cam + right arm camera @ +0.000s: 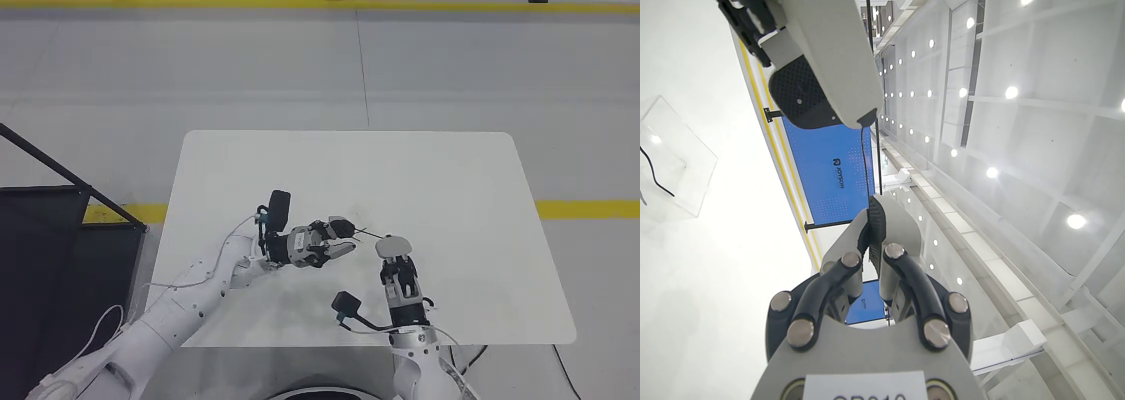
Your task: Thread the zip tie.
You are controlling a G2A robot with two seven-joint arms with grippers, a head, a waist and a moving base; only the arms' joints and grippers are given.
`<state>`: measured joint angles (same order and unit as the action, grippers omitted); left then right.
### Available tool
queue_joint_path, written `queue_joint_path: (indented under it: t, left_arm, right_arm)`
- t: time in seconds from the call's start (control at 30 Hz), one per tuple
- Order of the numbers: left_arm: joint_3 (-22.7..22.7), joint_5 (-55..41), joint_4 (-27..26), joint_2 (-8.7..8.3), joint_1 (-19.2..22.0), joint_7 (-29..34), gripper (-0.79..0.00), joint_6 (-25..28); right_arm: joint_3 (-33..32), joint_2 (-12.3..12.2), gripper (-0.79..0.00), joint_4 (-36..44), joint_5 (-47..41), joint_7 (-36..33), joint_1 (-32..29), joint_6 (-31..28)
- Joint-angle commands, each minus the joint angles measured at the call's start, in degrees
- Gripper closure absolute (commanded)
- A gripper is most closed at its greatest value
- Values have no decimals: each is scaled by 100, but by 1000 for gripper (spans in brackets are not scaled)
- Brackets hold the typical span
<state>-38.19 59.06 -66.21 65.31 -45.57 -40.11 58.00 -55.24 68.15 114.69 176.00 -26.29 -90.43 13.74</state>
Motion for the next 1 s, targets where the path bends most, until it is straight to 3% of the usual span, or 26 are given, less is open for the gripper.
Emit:
queue_joint_path:
  t: [0.0,0.63,0.97]
  left_arm:
    - [71,-233,16,12,18,101,-437,0]
    - [1015,-1937,185,95,460,565,-357,0]
    - [1376,-2342,220,97,652,533,-305,0]
  right_arm:
    - [-12,-10,0,-4,0,-45,7,1]
    - [299,-240,0,-64,0,-461,283,-72]
    - [582,-418,0,-85,0,-870,485,-157]
